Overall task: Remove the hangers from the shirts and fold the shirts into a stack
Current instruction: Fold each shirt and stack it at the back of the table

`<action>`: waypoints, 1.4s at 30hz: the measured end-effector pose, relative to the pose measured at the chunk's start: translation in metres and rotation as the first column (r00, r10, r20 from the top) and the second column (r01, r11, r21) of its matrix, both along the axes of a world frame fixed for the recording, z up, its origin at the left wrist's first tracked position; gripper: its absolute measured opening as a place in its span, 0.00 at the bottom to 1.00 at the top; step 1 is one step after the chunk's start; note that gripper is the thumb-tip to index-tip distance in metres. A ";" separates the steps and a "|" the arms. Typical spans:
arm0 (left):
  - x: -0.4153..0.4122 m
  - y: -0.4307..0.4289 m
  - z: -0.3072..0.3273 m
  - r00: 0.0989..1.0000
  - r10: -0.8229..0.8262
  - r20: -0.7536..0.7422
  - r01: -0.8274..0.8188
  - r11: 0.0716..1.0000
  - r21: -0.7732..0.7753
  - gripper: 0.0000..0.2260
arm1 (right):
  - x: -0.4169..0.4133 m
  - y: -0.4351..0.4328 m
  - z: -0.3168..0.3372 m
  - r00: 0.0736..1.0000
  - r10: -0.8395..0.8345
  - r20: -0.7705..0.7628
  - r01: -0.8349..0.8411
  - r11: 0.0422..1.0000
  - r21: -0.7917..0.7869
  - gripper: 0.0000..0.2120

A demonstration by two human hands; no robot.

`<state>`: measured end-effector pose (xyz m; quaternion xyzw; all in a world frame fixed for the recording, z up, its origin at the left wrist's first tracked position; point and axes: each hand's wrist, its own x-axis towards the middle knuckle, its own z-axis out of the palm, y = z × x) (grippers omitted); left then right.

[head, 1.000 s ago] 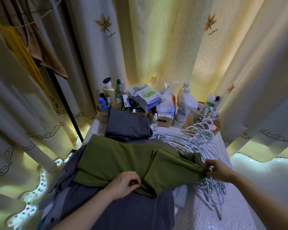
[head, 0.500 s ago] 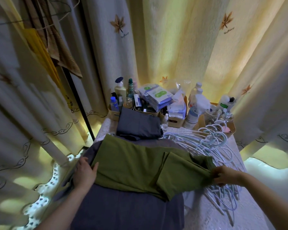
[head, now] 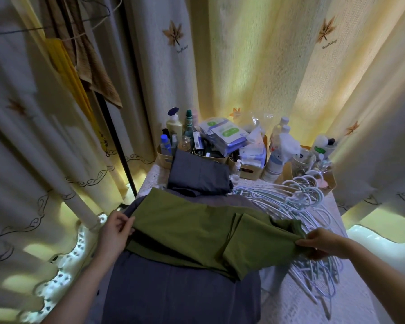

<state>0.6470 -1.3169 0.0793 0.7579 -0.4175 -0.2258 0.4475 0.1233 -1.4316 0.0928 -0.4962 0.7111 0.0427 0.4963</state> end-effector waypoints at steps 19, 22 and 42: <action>-0.195 -0.051 0.016 0.522 -0.379 -0.764 0.646 0.761 0.064 0.16 | 0.139 0.010 0.108 0.841 0.428 -0.333 -0.539 0.716 -0.443 0.14; -0.183 -0.058 0.008 0.276 -0.198 -0.941 0.543 0.839 -0.018 0.29 | 0.185 0.020 0.116 0.762 0.647 -0.040 -0.530 0.587 -0.612 0.15; -0.125 -0.054 -0.026 0.874 -0.456 0.169 0.399 0.871 0.286 0.28 | 0.181 0.038 -0.023 0.916 -0.282 0.285 0.315 0.946 -0.078 0.13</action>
